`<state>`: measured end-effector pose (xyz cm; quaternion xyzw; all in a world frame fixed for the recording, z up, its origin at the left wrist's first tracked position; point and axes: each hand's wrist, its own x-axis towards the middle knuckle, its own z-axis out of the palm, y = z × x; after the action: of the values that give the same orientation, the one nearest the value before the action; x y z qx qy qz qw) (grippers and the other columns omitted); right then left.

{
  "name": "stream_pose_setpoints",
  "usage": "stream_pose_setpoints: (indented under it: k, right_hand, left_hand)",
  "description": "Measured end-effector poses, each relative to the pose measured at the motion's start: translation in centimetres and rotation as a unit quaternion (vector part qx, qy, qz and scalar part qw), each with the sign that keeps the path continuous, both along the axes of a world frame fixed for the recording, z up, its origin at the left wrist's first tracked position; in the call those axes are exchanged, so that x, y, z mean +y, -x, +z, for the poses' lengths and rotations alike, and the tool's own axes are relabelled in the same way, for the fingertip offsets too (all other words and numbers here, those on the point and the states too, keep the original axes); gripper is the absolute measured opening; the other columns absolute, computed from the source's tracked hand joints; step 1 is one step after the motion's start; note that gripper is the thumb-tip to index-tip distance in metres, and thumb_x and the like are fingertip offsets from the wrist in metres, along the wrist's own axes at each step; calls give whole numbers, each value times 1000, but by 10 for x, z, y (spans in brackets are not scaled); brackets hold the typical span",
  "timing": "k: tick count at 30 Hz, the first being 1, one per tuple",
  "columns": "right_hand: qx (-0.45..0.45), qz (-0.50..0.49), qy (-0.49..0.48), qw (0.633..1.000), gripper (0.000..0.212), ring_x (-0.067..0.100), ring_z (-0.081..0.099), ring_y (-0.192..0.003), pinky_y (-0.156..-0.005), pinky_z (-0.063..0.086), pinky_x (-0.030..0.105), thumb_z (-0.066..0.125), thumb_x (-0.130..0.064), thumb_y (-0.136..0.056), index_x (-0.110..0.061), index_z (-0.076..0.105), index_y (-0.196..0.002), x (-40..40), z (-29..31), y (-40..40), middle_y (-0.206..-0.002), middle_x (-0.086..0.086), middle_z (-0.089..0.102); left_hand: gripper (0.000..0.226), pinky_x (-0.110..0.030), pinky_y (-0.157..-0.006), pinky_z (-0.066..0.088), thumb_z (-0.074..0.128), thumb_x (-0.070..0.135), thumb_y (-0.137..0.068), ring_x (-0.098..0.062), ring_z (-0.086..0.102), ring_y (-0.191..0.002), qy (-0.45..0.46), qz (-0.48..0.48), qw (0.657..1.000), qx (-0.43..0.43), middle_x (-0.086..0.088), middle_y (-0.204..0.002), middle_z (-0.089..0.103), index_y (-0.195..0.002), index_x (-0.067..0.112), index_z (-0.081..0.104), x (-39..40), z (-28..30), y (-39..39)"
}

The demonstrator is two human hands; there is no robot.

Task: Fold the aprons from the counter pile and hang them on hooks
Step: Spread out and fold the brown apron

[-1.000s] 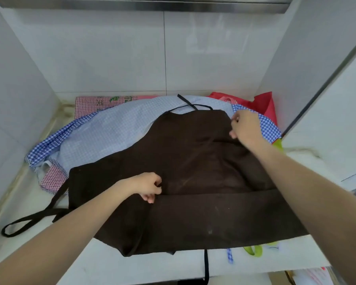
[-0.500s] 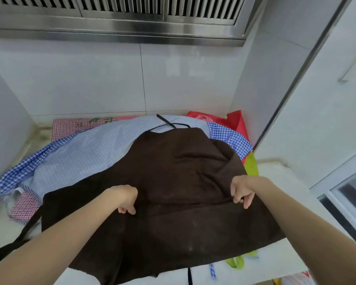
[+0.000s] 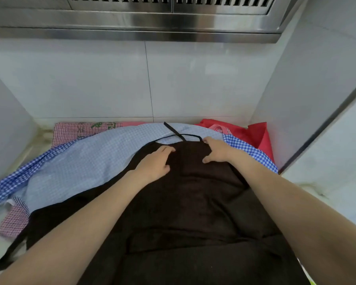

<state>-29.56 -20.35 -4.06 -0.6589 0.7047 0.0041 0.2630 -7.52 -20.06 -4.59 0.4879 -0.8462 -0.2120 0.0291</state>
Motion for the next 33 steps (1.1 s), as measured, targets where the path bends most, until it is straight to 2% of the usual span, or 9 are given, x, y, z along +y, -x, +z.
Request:
stream_pose_setpoints:
  k: [3, 6, 9, 12, 18, 21, 24, 28, 33]
  right_hand:
    - [-1, 103, 61, 993, 36, 18, 54, -103, -84, 40, 25, 64, -17, -85, -9, 56, -119, -1, 1, -11, -118, 6, 59]
    - [-40, 208, 70, 975, 15, 7, 47, -72, -63, 33, 18, 66, -20, -84, -11, 62, -95, 8, 30, -27, -81, -7, 54]
    - [3, 241, -73, 968, 30, 13, 56, -79, -74, 44, 23, 71, -30, -81, -9, 63, -101, 16, 59, -24, -85, -3, 60]
    - [80, 205, -200, 955, 37, 18, 57, -93, -88, 48, 29, 73, -27, -80, -11, 62, -112, 30, 70, -13, -102, 1, 61]
    - [47, 49, -382, 922, 34, 18, 68, -65, -57, 58, 24, 60, 3, -87, 9, 56, -121, 60, 102, 6, -93, 14, 66]
    - [256, 23, -204, 944, 28, 24, 64, -73, -64, 53, 29, 63, -6, -88, 6, 58, -113, 60, 149, 23, -98, 14, 65]
    - [427, 16, 110, 897, 21, 33, 60, -96, -75, 44, 35, 50, 1, -89, -4, 60, -107, 76, 173, 32, -102, 14, 62]
    - [464, -7, 145, 874, 33, 32, 57, -114, -90, 44, 35, 45, 7, -88, -4, 61, -115, 100, 141, 35, -121, 12, 61]
    - [453, 35, 134, 881, 35, 27, 45, -122, -91, 43, 35, 50, 0, -89, -9, 53, -123, 124, 96, 52, -125, 8, 54]
  left_hand:
    - [75, -34, -89, 51, 62, 15, -87, -18, 58, -106, 24, -49, 998, 1, 0, -152, 27, -149, 22, 19, -6, 9, 26]
    - [50, -29, -82, 48, 67, 16, -82, -15, 61, -97, 10, -91, 996, 16, -3, -119, 60, -128, 17, 49, -12, 29, 40]
    - [17, -22, -68, 49, 66, 14, -84, -6, 64, -66, -91, -130, 987, -18, 7, -75, 67, -101, 16, 63, -16, 50, 37]
    - [8, -17, -61, 51, 64, 13, -88, -5, 67, -63, -147, -125, 979, -59, 6, -79, 69, -94, 18, 63, -22, 71, 16]
    - [7, -14, -56, 50, 63, 12, -89, -3, 66, -61, -181, -47, 973, -133, 1, -79, 69, -93, 16, 60, -25, 79, -26]
    - [7, -18, -59, 48, 59, 12, -90, -1, 62, -58, -103, -42, 983, -144, 4, -69, 67, -91, 19, 59, -12, 77, -25]
    - [14, -26, -64, 44, 53, 16, -93, -11, 61, -66, 37, -14, 982, -183, 0, -73, 64, -104, 13, 60, 6, 72, -18]
    - [18, -26, -66, 37, 48, 15, -94, -19, 59, -94, 146, 15, 950, -277, -4, -106, 61, -110, 13, 58, 18, 61, -27]
    - [15, -21, -58, 35, 46, 14, -95, -8, 42, -68, 186, -8, 927, -327, 6, -75, 46, -99, 18, 60, 44, 42, -59]
